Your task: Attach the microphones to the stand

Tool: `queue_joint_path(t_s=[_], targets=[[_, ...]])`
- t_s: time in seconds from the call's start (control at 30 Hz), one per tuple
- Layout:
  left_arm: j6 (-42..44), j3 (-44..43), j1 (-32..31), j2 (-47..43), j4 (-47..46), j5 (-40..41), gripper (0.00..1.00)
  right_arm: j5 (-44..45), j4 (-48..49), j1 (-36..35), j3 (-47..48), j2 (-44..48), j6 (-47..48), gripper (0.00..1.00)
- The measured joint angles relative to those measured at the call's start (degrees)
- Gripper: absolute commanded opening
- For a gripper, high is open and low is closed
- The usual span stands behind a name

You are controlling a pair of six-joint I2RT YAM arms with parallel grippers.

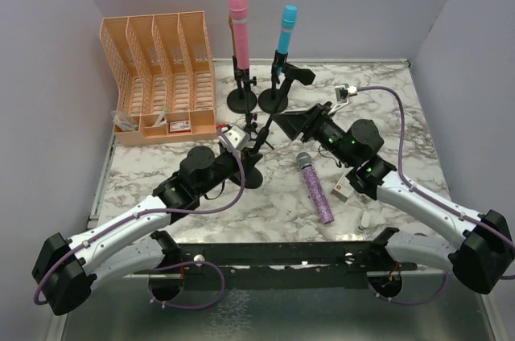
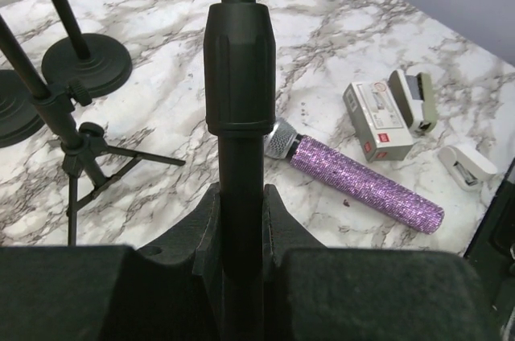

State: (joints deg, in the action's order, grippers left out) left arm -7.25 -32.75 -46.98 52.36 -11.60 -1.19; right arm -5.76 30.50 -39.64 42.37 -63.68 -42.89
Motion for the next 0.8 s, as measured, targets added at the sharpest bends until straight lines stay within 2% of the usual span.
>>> queue_joint_path(t_s=[0.23, 0.33, 0.4, 0.53, 0.63, 0.7, 0.8], targets=[[-1.6, 0.2, 0.0, -2.3, -1.4, -3.3, 0.0, 5.0, -3.0, 0.0, 5.5, -1.5, 2.2, 0.7], [-1.9, 0.4, 0.0, -2.8, -2.2, -5.4, 0.0, 5.4, -4.2, 0.0, 8.8, -3.2, 3.0, 0.66], [-2.1, 0.5, 0.0, -3.1, -2.5, -6.4, 0.0, 5.0, -4.5, 0.0, 10.1, -4.1, 3.6, 0.56], [-2.8, 1.1, 0.0, -3.6, -2.5, -7.0, 0.0, 2.7, -5.1, 0.0, 11.3, -4.7, 5.0, 0.2], [-3.4, 1.4, 0.0, -3.6, -2.5, -7.0, 0.0, -0.2, -4.8, 0.0, 11.7, -5.0, 6.5, 0.05], [-3.9, 1.4, 0.0, -3.7, -2.5, -7.0, 0.04, -2.3, -3.9, 0.0, 11.6, -5.1, 7.7, 0.01], [-4.2, 1.4, 0.0, -4.1, -2.5, -7.0, 0.23, -5.5, -1.8, 0.1, 11.3, -5.1, 10.2, 0.01]])
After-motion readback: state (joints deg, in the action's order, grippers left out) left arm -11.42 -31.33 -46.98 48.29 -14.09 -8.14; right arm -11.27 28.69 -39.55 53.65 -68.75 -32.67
